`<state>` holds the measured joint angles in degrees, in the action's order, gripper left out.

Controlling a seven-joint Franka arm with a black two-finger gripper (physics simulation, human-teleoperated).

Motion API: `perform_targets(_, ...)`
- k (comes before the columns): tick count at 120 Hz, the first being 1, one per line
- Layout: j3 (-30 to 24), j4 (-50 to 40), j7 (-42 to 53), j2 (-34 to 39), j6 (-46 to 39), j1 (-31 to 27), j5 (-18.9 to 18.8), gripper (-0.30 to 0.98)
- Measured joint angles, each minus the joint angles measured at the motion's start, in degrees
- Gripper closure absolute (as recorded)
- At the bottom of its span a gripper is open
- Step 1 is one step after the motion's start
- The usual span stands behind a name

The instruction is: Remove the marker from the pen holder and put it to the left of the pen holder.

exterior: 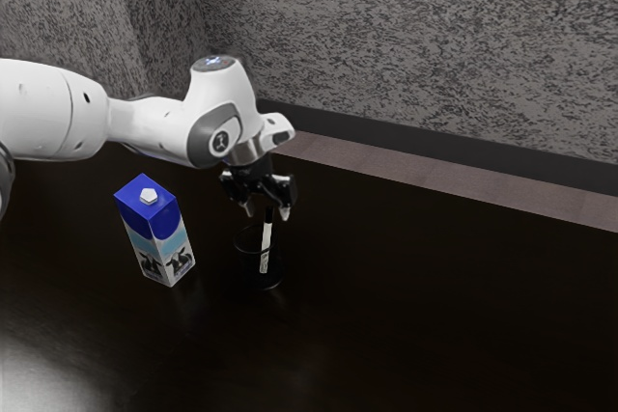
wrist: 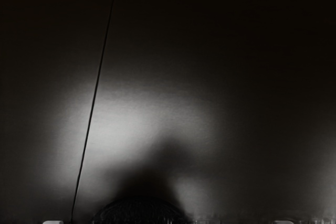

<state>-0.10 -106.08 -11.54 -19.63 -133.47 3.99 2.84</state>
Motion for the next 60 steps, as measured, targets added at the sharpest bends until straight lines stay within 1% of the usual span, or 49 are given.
perform_targets(36,-0.1,-1.18,4.57,0.86,-0.16,0.1,-0.05,0.39)
perform_targets(60,-0.32,-1.16,7.97,0.86,-0.14,0.14,-0.01,0.57)
